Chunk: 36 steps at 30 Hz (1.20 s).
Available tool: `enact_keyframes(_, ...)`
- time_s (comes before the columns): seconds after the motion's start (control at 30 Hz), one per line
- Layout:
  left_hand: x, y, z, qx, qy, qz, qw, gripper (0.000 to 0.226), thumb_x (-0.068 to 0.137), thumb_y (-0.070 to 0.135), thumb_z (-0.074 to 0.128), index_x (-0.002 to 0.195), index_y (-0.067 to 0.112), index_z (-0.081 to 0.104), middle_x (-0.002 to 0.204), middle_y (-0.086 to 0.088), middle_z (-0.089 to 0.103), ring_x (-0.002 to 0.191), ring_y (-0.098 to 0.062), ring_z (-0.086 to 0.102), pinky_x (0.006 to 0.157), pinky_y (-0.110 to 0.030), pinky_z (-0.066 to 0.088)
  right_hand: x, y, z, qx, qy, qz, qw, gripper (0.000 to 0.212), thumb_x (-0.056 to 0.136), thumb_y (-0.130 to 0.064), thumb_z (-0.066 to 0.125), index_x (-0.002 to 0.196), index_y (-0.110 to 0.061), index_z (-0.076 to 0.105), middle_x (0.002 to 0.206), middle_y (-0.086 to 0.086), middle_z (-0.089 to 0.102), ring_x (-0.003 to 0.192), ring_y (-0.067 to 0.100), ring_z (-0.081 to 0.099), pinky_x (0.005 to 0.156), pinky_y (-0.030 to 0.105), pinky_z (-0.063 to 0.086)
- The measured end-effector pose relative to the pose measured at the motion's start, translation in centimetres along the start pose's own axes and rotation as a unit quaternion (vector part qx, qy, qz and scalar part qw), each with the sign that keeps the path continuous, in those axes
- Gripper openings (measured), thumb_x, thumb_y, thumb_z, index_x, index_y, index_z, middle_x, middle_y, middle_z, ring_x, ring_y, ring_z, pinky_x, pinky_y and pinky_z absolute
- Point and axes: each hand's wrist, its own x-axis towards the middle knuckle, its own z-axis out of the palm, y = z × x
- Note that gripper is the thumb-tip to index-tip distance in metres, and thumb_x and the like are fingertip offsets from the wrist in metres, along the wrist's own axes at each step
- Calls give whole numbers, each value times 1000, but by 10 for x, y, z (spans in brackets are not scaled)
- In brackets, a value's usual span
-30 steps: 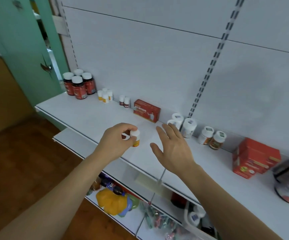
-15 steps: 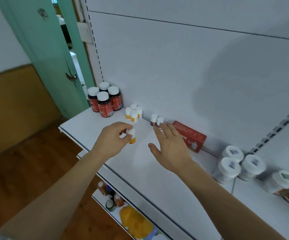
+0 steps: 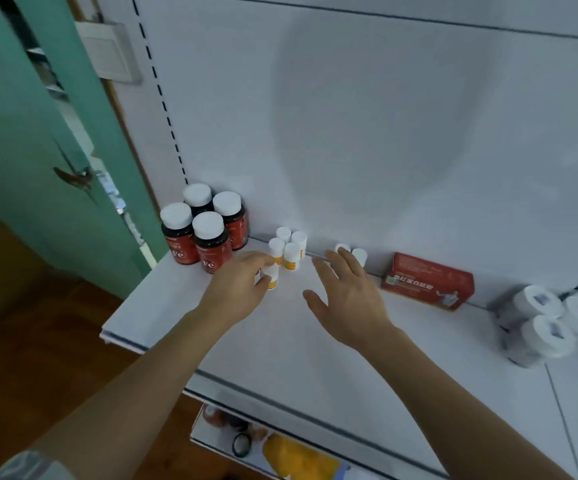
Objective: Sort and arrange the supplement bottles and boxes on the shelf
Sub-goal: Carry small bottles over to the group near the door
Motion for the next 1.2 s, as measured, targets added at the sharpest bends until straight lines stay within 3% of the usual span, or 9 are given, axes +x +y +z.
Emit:
enact_keyframes(0.1, 13, -18, 2, 5, -19, 48, 999, 30, 89, 8, 64, 118, 13, 65, 119, 1, 65, 103, -20, 62, 83, -31, 50, -1, -18, 4, 5, 6, 35, 999, 60, 91, -48, 44, 136, -8, 52, 139, 18, 52, 136, 40, 40, 108, 51, 41)
enact_keyframes(0.23, 26, -31, 4, -6, -35, 101, 994, 30, 87, 4, 64, 116, 10, 66, 121, -2, 65, 106, -24, 62, 84, -33, 51, -10, -30, 9, -7, 8, 75, 997, 58, 93, -45, 52, 138, -9, 51, 142, 19, 50, 139, 38, 38, 111, 49, 39)
enact_keyframes(0.4, 30, -37, 8, 11, -14, 170, 985, 26, 82, 4, 68, 106, 13, 68, 112, 0, 62, 97, -24, 62, 69, -33, 51, -11, -27, 8, -14, 11, 114, 993, 62, 93, -50, 40, 137, -9, 52, 144, 16, 49, 139, 37, 37, 110, 49, 39)
enact_keyframes(0.53, 30, -35, 10, 15, 1, 190, 982, 17, 83, 2, 66, 98, 11, 66, 104, -1, 63, 90, -25, 61, 65, -32, 47, -9, -32, 8, -8, 16, 119, 993, 60, 93, -48, 44, 137, -8, 52, 143, 17, 50, 137, 39, 39, 109, 50, 40)
enact_keyframes(0.9, 34, -36, 13, 21, 14, 166, 986, 12, 84, 3, 64, 93, 9, 61, 100, -3, 57, 81, -26, 57, 58, -36, 47, -16, -30, 8, -26, 7, 128, 991, 56, 94, -43, 55, 140, -11, 50, 144, 14, 50, 140, 35, 36, 111, 47, 40)
enact_keyframes(1.2, 35, -35, 13, 41, 22, 170, 984, 19, 80, 4, 68, 97, 11, 60, 102, -2, 57, 87, -27, 56, 62, -38, 49, -20, -27, 5, -25, -5, 141, 990, 58, 95, -46, 49, 141, -12, 48, 144, 14, 50, 139, 34, 36, 108, 49, 42)
